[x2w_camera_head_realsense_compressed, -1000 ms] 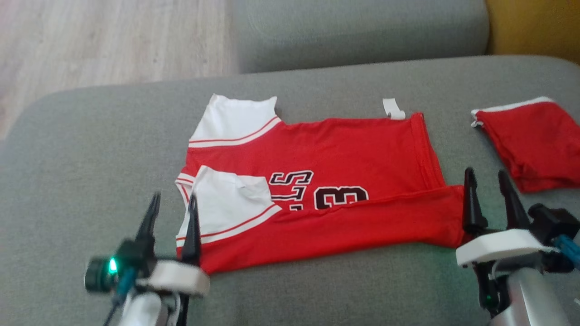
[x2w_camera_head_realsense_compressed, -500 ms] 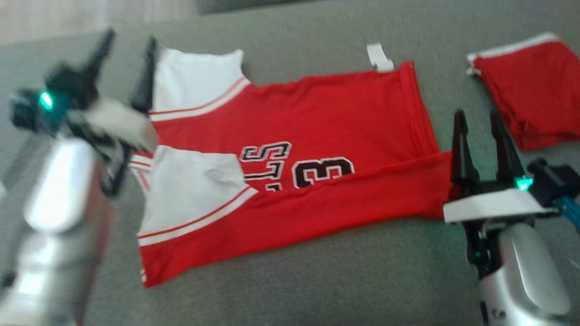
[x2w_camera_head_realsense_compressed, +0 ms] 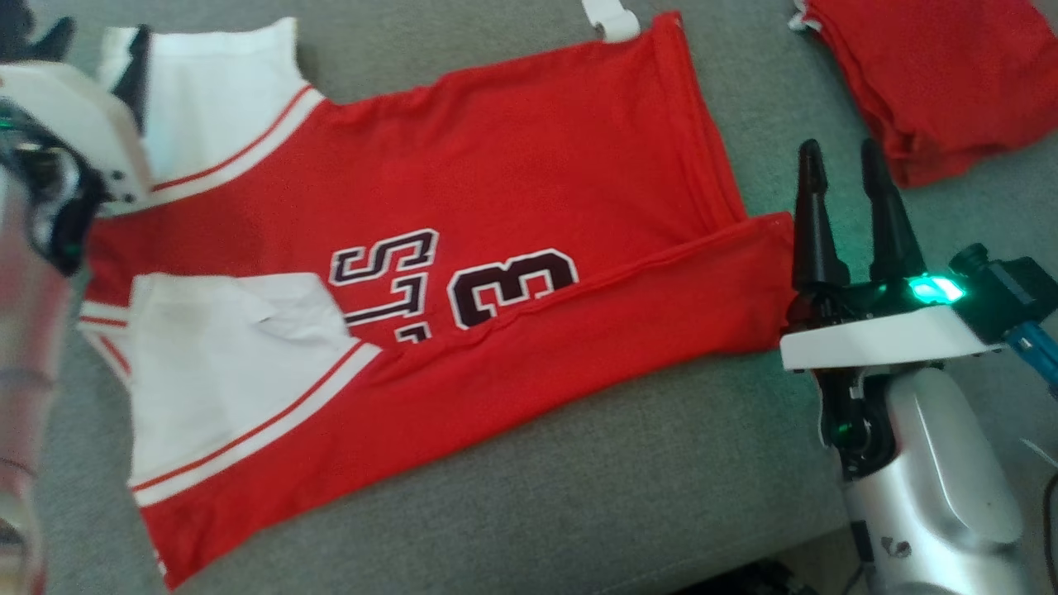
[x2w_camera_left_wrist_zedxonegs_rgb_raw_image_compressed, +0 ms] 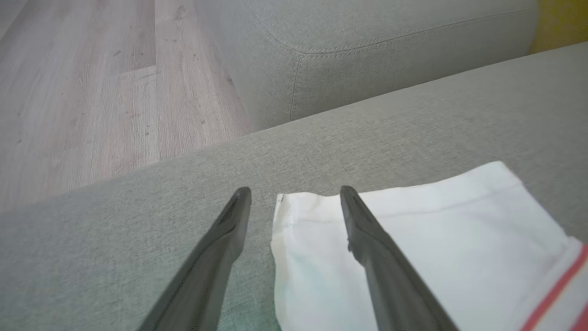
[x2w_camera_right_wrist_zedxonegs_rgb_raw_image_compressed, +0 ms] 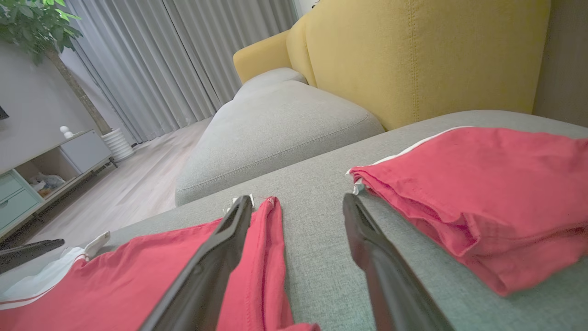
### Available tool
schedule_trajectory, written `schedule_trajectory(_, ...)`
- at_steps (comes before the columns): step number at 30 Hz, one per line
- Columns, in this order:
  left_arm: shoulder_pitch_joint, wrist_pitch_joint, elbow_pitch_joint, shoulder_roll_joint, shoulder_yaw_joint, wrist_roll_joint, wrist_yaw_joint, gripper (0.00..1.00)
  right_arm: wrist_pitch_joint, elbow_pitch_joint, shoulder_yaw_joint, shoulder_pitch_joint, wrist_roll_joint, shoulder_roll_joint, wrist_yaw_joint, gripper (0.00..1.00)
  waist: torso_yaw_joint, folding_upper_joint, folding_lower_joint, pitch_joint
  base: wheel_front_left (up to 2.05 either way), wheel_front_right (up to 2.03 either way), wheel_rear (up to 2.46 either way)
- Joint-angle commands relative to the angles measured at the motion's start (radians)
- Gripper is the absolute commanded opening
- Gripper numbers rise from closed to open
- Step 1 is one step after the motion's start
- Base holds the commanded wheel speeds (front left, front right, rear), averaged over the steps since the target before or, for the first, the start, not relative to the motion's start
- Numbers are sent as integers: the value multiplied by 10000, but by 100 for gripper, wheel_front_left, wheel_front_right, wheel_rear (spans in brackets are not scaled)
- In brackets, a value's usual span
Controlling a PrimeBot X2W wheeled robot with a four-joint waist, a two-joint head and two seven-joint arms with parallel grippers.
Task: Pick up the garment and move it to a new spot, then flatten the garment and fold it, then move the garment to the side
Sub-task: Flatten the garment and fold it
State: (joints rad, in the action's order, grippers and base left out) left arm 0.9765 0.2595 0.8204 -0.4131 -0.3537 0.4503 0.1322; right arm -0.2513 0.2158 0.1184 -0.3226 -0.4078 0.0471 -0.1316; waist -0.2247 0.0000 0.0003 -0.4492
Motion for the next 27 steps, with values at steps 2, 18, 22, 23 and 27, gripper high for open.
schedule_trajectory(2, 619, 1, 85, -878, 280, 166, -18, 100, -102, -510, 386, -118, -166, 31, 9, 100, -352, 0, -3, -349, 0, 0, 0)
schedule_trajectory(18, 769, 801, 844, -975, -837, 1553, -16, 0, -104, -597, 239, -19, -477, 31, 9, 100, -429, 0, -3, -462, 0, 0, 0)
schedule_trajectory(22, 798, 429, 762, -999, -1034, 1732, -16, 0, -104, -494, 59, -94, -162, 31, 9, 100, -232, 0, -3, -311, 0, 0, 0)
schedule_trajectory(23, 821, 196, 730, -982, -1079, 1707, -16, 0, -104, -448, -9, -131, -27, 31, 9, 100, -154, 0, -3, -251, 0, 0, 0)
schedule_trajectory(27, 893, -817, 531, -835, -1185, 1565, -16, 0, -97, -234, -248, -293, 555, 31, 9, 100, 141, 0, -3, 1, 0, 0, 0)
